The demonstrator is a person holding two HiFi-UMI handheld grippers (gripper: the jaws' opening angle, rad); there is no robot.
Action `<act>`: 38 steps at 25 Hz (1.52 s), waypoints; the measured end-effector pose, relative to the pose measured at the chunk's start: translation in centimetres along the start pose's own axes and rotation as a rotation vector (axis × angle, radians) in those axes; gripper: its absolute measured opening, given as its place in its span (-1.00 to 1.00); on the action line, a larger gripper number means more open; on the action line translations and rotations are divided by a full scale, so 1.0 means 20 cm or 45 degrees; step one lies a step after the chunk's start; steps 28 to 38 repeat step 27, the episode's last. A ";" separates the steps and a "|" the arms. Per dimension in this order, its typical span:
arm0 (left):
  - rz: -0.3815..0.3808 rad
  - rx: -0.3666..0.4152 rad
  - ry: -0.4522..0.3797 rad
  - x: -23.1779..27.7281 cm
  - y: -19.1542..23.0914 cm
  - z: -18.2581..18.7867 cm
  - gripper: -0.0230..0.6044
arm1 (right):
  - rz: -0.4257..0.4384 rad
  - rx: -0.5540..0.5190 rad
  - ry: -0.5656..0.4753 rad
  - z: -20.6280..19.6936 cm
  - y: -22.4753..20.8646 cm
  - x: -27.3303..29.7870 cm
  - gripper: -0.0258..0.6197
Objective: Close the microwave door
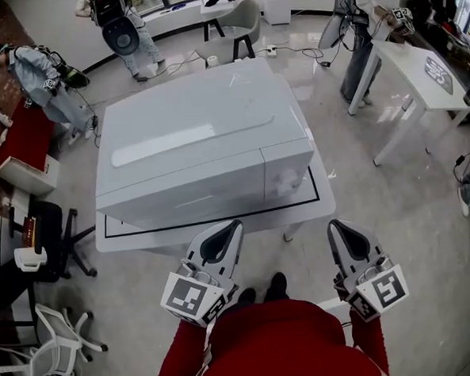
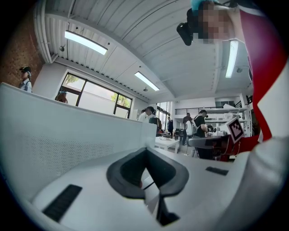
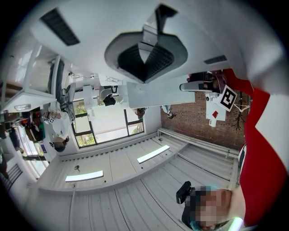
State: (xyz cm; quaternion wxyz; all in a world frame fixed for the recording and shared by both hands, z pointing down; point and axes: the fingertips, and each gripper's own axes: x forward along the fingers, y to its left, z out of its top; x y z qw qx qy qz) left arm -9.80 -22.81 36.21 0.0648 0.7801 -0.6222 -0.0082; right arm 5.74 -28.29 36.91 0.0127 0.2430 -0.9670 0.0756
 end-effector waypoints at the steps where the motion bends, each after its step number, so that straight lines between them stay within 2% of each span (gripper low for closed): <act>1: -0.002 0.000 0.003 0.00 0.00 0.00 -0.89 | -0.002 -0.001 0.017 -0.01 0.00 0.00 -0.88; 6: 0.000 -0.010 0.019 -0.01 -0.01 -0.02 -0.89 | 0.000 -0.014 0.032 -0.03 0.01 -0.01 -0.88; 15: -0.002 -0.015 0.035 -0.01 -0.02 -0.05 -0.89 | 0.017 -0.047 -0.057 0.05 0.03 0.01 -0.88; 19: -0.004 0.005 0.064 -0.02 -0.02 -0.08 -0.89 | 0.019 -0.046 -0.060 0.05 0.03 0.01 -0.88; 23: -0.005 -0.011 0.042 -0.01 -0.03 -0.06 -0.89 | 0.017 -0.045 -0.062 0.04 0.03 0.01 -0.88; 38: -0.015 -0.006 0.060 0.00 -0.04 -0.08 -0.89 | 0.013 -0.040 -0.027 0.02 0.02 0.01 -0.88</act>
